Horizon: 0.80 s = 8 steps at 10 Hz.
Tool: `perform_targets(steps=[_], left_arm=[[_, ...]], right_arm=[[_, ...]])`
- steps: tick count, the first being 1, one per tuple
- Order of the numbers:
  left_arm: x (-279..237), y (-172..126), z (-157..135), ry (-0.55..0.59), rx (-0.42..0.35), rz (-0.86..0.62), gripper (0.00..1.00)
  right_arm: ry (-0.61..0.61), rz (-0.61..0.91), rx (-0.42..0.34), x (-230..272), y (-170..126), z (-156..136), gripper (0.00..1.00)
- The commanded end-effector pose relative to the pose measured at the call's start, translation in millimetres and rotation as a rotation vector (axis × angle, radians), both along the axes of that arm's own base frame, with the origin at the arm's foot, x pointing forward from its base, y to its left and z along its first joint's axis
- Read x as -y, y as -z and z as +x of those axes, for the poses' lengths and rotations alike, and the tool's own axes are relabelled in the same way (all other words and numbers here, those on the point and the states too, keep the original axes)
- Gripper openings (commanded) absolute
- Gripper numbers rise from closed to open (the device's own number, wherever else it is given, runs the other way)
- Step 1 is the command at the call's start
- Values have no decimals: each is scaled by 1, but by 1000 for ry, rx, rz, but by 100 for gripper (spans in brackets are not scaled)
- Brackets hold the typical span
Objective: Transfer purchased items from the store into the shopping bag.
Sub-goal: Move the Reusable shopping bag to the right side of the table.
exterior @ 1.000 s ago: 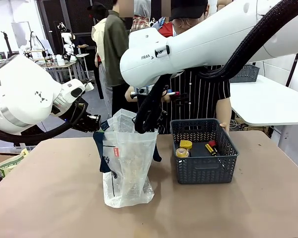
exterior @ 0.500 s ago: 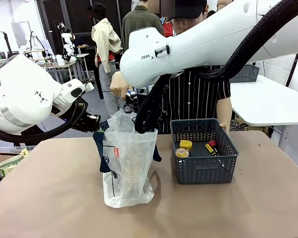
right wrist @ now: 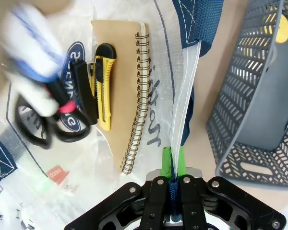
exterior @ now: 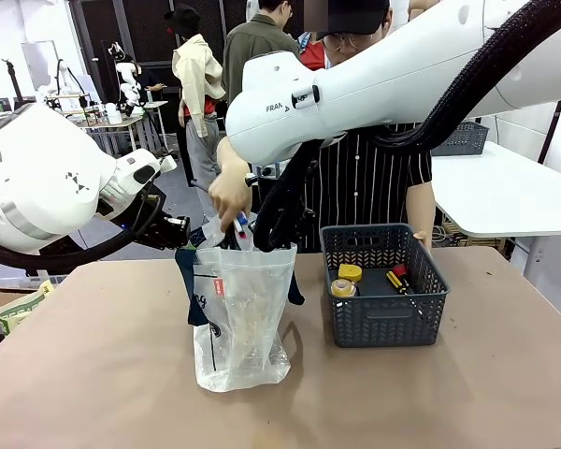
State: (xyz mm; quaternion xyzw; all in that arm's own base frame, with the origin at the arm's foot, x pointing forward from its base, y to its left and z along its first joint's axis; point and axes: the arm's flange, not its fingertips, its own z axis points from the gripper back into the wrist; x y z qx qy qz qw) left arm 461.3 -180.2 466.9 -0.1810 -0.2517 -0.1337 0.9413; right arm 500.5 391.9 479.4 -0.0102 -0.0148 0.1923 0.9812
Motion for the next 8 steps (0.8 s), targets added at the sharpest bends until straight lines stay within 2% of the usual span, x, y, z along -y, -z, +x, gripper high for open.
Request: perform_targets(steps=[1,8], left_arm=[[-2,0,1,-5,-3,-19,0],[-2,0,1,-5,-3,-19,0]], right_arm=[[-2,-2,0,3,0,-1,0],[-2,-2,0,3,0,-1,0]])
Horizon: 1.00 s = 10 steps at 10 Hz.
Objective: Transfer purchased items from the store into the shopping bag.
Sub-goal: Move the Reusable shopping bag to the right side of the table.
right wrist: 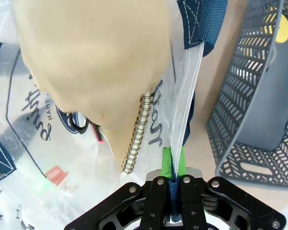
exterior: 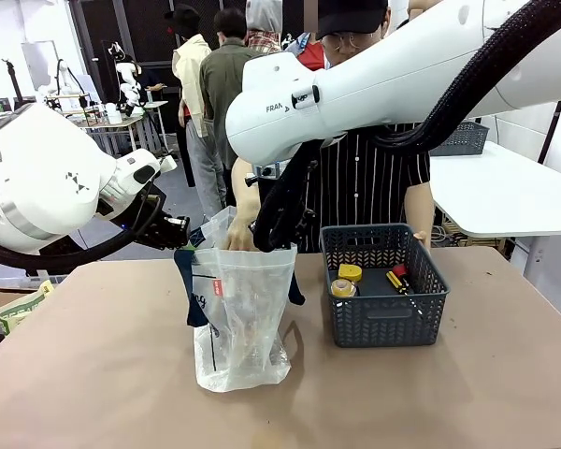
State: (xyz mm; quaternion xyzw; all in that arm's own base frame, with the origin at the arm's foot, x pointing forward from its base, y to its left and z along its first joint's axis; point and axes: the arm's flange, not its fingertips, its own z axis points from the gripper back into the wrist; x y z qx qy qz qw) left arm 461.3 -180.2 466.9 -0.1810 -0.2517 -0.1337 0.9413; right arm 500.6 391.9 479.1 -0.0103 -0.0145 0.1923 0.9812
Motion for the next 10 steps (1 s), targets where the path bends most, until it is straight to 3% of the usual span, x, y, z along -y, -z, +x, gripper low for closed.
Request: perform_targets(steps=[1,10], left_arm=[[-2,0,1,-5,-3,-19,0],[-2,0,1,-5,-3,-19,0]], right_arm=[[-2,-1,1,3,-1,-1,0],[-2,-1,1,3,-1,-1,0]])
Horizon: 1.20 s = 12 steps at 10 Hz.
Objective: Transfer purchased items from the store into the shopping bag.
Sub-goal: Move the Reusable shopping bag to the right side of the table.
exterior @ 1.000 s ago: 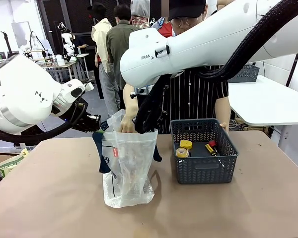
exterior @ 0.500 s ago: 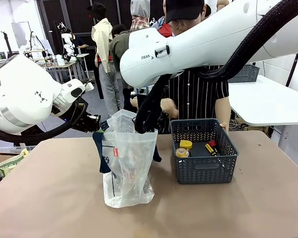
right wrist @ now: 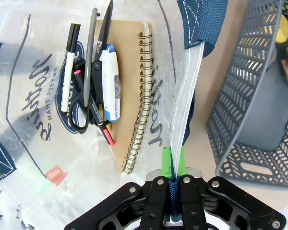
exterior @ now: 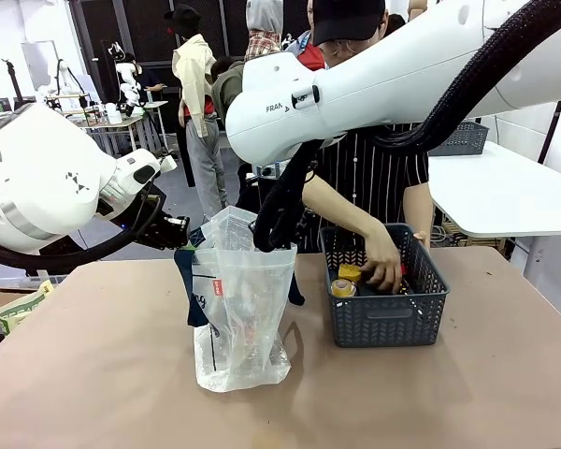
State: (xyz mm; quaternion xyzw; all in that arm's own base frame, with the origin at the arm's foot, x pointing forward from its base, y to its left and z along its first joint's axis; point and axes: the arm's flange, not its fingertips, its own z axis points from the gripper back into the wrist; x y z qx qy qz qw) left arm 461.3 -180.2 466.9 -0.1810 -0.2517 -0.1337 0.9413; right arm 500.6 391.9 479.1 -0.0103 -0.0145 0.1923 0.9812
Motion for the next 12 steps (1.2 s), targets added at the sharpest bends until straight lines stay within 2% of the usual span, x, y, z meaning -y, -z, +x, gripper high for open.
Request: perform_targets(steps=[1,12], left_arm=[[-2,0,1,-5,-3,-19,0],[-2,0,1,-5,-3,-19,0]], right_arm=[[-2,-1,1,3,-1,-1,0],[-2,-1,1,3,-1,-1,0]])
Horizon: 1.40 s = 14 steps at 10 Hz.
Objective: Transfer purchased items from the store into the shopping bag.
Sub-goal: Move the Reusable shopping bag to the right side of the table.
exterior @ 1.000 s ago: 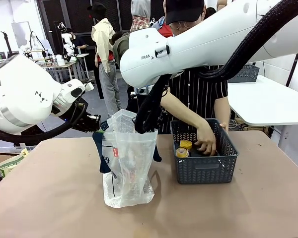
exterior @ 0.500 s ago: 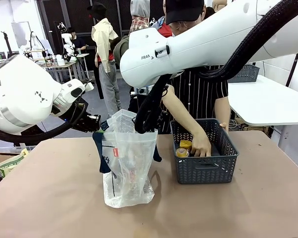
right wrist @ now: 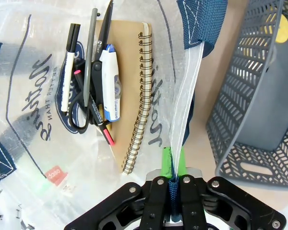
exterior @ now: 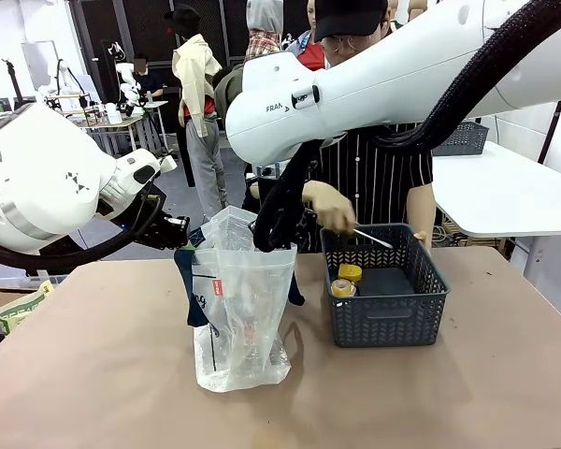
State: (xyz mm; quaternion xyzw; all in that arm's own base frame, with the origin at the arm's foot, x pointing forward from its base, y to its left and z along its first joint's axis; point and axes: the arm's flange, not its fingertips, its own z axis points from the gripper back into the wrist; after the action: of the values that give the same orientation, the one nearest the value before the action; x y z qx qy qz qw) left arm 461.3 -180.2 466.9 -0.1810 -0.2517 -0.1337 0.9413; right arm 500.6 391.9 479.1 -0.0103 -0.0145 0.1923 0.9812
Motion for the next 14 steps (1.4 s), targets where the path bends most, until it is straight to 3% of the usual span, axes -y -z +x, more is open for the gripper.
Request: perform_targets(steps=[1,14], left_arm=[[-2,0,1,-5,-3,-19,0],[-2,0,1,-5,-3,-19,0]], right_arm=[[-2,-1,1,3,-1,-1,0],[-2,-1,1,3,-1,-1,0]])
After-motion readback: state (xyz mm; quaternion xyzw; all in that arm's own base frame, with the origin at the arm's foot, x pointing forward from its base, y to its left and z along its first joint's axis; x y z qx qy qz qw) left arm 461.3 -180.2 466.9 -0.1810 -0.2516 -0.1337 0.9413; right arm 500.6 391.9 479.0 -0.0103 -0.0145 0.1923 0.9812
